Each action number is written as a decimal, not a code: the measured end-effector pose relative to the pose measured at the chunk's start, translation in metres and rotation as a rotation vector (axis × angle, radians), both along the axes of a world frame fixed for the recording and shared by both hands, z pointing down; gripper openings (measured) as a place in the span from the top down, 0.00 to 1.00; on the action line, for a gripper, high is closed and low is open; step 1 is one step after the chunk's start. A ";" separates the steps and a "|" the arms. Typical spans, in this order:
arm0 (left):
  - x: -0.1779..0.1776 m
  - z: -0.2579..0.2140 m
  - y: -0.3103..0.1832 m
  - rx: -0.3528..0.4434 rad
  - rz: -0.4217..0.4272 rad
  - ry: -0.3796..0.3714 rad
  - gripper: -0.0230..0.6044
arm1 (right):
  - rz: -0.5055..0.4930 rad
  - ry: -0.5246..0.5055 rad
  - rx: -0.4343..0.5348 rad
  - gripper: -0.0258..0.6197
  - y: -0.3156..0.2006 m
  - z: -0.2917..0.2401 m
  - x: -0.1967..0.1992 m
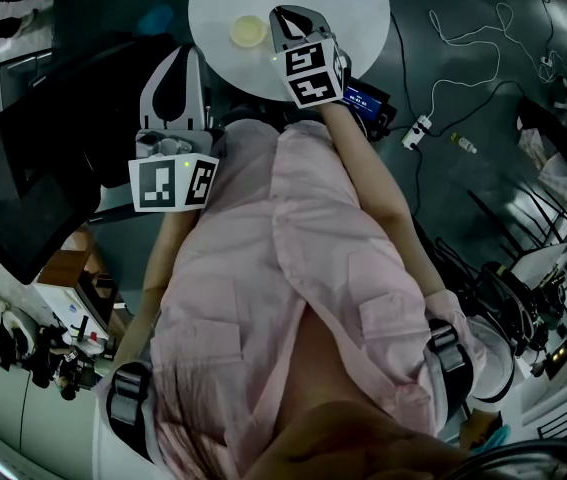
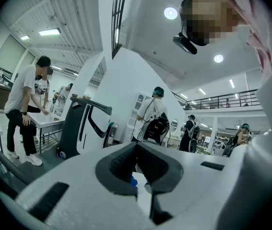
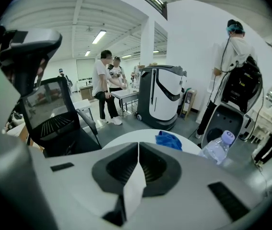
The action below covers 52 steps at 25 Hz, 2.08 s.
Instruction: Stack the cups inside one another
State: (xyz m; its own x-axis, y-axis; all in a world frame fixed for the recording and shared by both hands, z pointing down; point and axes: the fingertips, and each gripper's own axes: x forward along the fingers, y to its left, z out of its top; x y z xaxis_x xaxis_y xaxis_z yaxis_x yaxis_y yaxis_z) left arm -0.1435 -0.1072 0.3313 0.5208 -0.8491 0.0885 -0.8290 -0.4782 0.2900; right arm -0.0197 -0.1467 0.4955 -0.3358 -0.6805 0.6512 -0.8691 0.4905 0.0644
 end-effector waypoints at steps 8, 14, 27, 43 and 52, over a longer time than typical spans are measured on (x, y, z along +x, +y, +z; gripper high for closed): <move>0.013 -0.004 0.008 0.021 0.017 -0.002 0.94 | 0.043 -0.098 0.119 0.91 0.005 -0.039 0.011; 0.025 -0.006 0.011 0.034 0.037 -0.007 0.94 | 0.050 -0.144 0.189 0.91 0.012 -0.069 0.017; 0.065 -0.009 0.025 0.056 0.055 -0.016 0.94 | 0.046 -0.195 0.255 0.91 0.041 -0.100 0.055; 0.104 -0.013 0.066 0.096 0.051 -0.031 0.94 | -0.081 -0.243 0.289 0.91 0.105 -0.118 0.070; 0.101 -0.006 0.072 0.103 0.063 -0.038 0.94 | -0.081 -0.252 0.313 0.91 0.116 -0.116 0.072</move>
State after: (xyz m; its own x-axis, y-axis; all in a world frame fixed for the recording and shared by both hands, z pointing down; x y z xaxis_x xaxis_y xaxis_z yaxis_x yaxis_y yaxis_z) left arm -0.0428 -0.0351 0.3258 0.5715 -0.8202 0.0231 -0.8057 -0.5556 0.2051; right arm 0.0524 -0.0311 0.3797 -0.5192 -0.7974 0.3077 -0.8359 0.5488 0.0119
